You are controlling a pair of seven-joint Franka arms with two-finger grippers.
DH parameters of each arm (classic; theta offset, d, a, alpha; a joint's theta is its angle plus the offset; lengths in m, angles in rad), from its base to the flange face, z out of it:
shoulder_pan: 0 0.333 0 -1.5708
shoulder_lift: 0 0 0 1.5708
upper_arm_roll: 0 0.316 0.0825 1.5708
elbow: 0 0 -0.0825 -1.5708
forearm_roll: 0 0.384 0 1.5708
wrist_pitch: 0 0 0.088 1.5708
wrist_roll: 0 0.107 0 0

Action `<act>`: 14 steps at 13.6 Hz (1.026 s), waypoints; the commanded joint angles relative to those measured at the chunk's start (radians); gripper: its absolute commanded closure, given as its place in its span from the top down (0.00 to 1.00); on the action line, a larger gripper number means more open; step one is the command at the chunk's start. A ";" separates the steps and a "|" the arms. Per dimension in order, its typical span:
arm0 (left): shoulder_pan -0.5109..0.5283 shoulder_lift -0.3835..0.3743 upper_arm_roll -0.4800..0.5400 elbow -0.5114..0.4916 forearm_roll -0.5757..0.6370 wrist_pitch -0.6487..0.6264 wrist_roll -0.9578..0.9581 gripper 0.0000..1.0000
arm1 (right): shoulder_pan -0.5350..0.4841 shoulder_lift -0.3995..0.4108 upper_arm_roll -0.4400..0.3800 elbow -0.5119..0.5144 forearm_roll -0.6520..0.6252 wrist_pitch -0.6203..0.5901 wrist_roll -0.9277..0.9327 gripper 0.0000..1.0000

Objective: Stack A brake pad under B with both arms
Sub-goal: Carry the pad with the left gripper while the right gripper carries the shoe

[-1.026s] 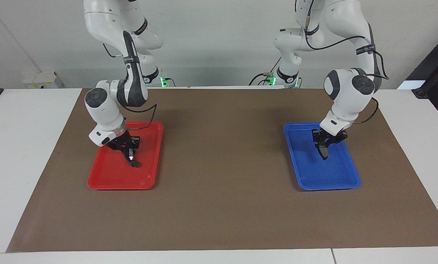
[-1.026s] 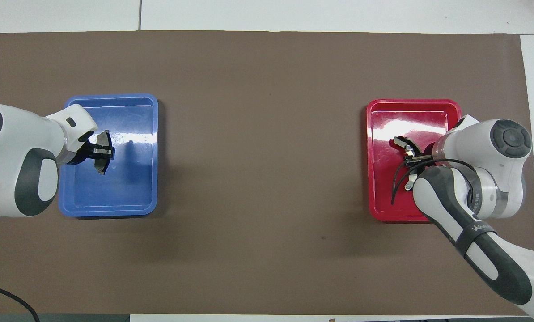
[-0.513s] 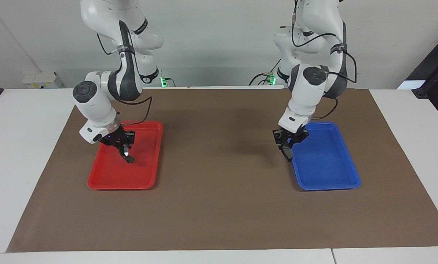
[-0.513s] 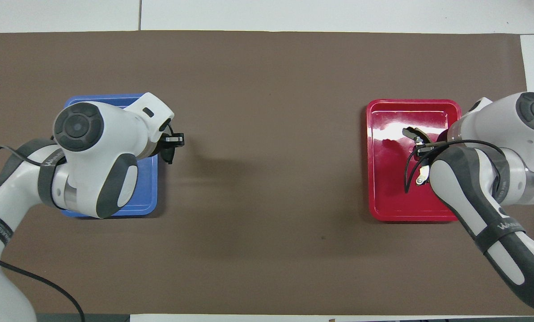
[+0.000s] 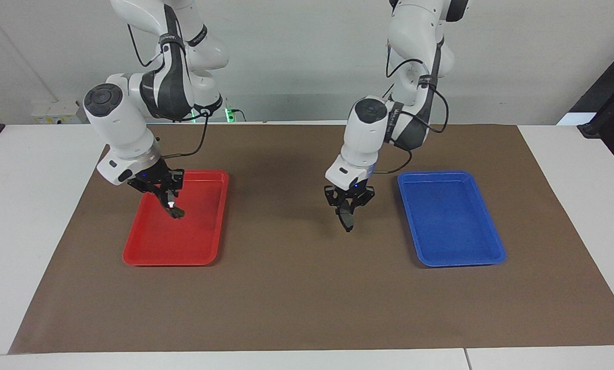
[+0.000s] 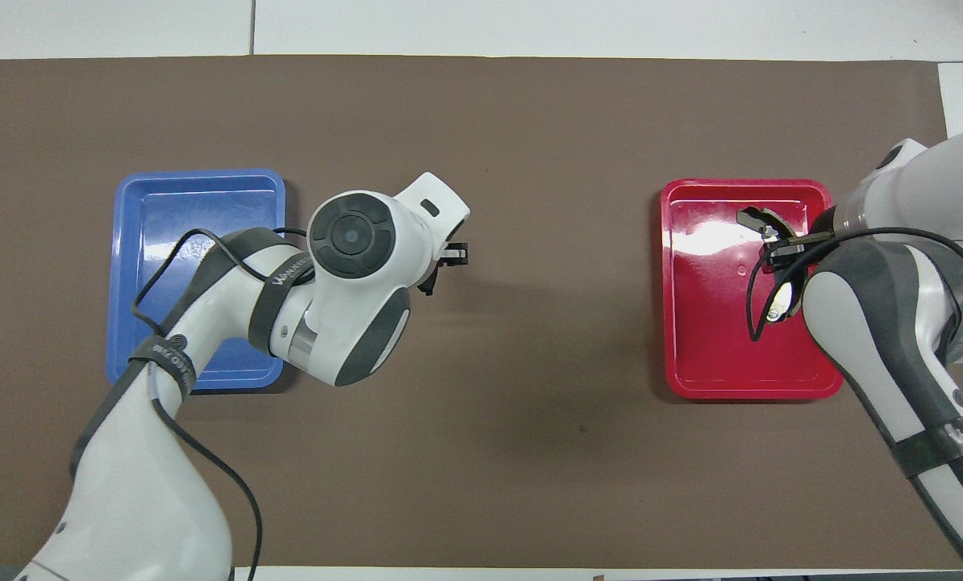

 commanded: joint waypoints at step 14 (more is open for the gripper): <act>0.093 -0.159 0.029 -0.025 -0.013 -0.268 -0.023 0.99 | 0.314 0.112 0.010 0.078 0.024 0.077 0.367 0.00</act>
